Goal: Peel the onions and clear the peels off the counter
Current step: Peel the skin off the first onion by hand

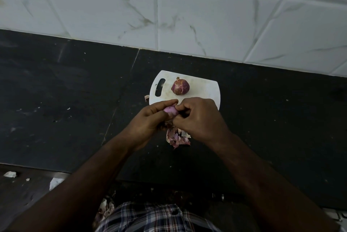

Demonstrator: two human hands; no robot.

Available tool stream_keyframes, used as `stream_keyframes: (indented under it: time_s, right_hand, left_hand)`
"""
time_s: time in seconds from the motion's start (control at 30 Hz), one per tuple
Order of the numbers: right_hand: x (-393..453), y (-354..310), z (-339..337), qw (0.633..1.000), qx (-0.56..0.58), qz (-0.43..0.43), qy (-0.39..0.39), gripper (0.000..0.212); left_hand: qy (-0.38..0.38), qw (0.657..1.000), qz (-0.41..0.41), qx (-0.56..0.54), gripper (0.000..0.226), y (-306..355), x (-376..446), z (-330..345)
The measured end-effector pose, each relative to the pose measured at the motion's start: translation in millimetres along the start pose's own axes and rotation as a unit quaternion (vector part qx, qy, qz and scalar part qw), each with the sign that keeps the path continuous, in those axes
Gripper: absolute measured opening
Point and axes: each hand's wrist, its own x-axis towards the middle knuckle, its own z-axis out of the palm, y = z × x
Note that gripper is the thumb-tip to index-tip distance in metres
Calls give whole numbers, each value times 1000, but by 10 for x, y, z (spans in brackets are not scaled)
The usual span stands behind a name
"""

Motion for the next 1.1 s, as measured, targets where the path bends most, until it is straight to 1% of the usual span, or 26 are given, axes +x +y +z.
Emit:
stream_keyframes:
  time_s: [0.17, 0.33, 0.5, 0.57, 0.67, 0.7, 0.77, 0.83, 0.9, 0.93, 1.0, 1.1]
  right_hand:
    - [-35, -26, 3, 1000, -8, 0, 30, 16]
    - [-48, -41, 21, 999, -18, 4, 46, 20]
    - [-51, -58, 42, 998, -20, 8, 56, 15]
    - [-44, -65, 53, 998, -18, 7, 62, 17]
    - [-45, -76, 38, 997, -14, 0, 77, 30]
    - [-44, -70, 31, 997, -12, -3, 81, 26]
    - [-23, -29, -4, 996, 8, 4, 87, 9]
    - [16, 28, -71, 994, 75, 33, 68, 16]
    - [32, 95, -121, 986, 157, 57, 21, 19]
    - [29, 119, -133, 982, 178, 63, 2, 19]
    - [12, 146, -123, 981, 185, 62, -13, 18]
    - [-3, 129, -94, 984, 171, 59, -3, 16]
  left_hand:
    - [4, 1000, 12, -8, 52, 19, 9, 70]
    - [2, 1000, 14, -3, 52, 35, 12, 88]
    - [6, 1000, 21, 6, 48, 43, 6, 93]
    - [10, 1000, 21, 2, 48, 62, 4, 94]
    - [6, 1000, 22, 9, 49, 86, 1, 101]
    - [4, 1000, 23, 5, 50, 92, -5, 102]
    - [-10, 999, 30, -21, 54, 123, -8, 106]
    - [-24, 998, 31, -47, 55, 154, -7, 103]
    - [-35, 997, 31, -61, 53, 179, -9, 67]
    - [-38, 997, 30, -60, 51, 181, -13, 53]
    - [-31, 998, 30, -41, 50, 148, -16, 18]
    - [-9, 1000, 24, -11, 59, 91, -9, -21]
